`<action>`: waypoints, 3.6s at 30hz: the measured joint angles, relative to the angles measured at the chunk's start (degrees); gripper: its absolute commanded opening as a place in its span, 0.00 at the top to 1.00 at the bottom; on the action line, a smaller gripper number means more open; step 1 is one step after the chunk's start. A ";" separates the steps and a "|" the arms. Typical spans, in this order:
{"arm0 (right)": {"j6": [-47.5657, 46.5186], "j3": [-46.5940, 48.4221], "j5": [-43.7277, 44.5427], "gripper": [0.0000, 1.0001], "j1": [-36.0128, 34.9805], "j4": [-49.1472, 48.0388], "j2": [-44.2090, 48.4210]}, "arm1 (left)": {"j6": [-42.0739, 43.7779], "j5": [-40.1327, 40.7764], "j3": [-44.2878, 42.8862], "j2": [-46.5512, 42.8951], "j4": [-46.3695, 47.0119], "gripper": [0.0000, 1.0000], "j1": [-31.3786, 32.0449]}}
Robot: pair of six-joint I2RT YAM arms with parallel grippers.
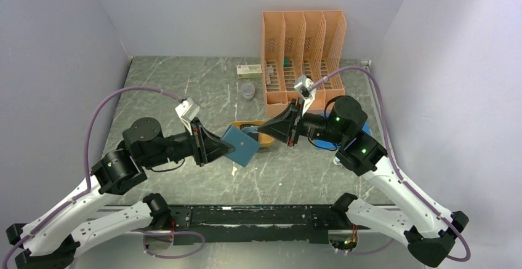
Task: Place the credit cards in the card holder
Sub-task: Close the card holder.
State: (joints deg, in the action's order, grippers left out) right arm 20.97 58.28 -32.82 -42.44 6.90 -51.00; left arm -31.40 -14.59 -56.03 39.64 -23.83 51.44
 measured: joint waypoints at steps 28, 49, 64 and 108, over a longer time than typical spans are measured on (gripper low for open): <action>-8.81 7.02 1.97 1.00 -2.82 12.81 -5.88 | -9.90 4.02 -2.29 8.85 0.55 0.95 0.00; -12.85 7.67 14.10 1.00 -9.44 15.52 -6.86 | -10.01 4.52 -2.32 8.92 -0.04 0.95 -0.24; -13.09 7.61 14.19 1.00 -9.44 15.43 -6.82 | -10.01 5.16 -2.32 8.20 -0.09 0.95 -0.24; -9.84 6.64 16.46 1.00 -10.71 13.94 -8.37 | -9.97 2.05 -2.29 8.59 -0.07 0.95 -1.62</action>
State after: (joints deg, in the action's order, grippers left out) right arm 11.14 64.93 -16.36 -53.15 20.84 -59.37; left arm -41.36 -12.53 -58.33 48.23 -23.90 49.82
